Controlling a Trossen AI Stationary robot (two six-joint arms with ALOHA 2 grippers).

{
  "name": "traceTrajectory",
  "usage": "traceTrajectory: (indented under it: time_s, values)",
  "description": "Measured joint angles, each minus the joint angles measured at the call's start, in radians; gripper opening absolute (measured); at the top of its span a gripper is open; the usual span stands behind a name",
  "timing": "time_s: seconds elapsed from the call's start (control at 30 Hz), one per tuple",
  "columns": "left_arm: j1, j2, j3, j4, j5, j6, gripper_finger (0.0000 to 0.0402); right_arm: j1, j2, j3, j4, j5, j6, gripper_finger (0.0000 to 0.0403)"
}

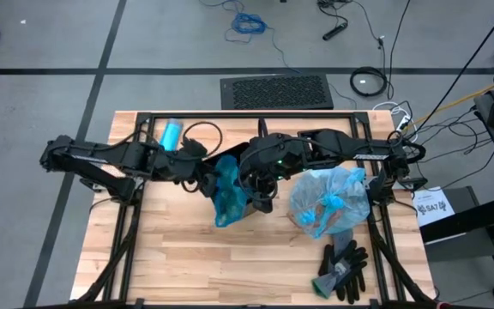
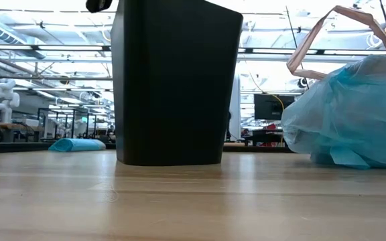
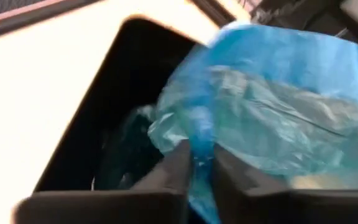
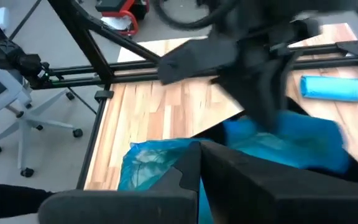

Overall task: Place trash/remove bag and relplace
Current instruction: Insert a new blue trash bag into the trash bin

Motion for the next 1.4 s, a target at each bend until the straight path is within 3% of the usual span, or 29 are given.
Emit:
traceTrajectory:
  time_s: [0.1, 0.27, 0.43, 0.73, 1.17, 1.4]
  values:
    - [0.024, -0.009, 0.000, 0.057, -0.005, 0.032, 0.0012, -0.001, 0.028, 0.000, 0.005, -0.035, -0.001, 0.0000]
    - [0.073, -0.014, 0.017, 0.073, -0.005, 0.058, 0.0004, -0.010, 0.078, 0.000, 0.015, -0.045, -0.021, 0.0000]
    - [0.104, -0.015, 0.062, 0.012, -0.005, 0.083, 0.0003, -0.040, 0.094, -0.001, -0.162, -0.039, 0.039, 0.0000]
    - [0.139, -0.048, 0.140, -0.176, -0.007, 0.118, 0.0001, -0.111, 0.086, -0.001, -0.427, 0.266, 0.090, 0.0000]
    - [0.143, -0.089, 0.148, -0.517, -0.049, -0.033, 0.0000, -0.262, 0.083, 0.000, -0.487, 0.346, 0.101, 0.0000]
    - [0.140, -0.089, 0.148, -0.546, -0.034, -0.039, 0.0000, -0.282, 0.071, -0.001, -0.382, 0.321, 0.101, 0.0000]
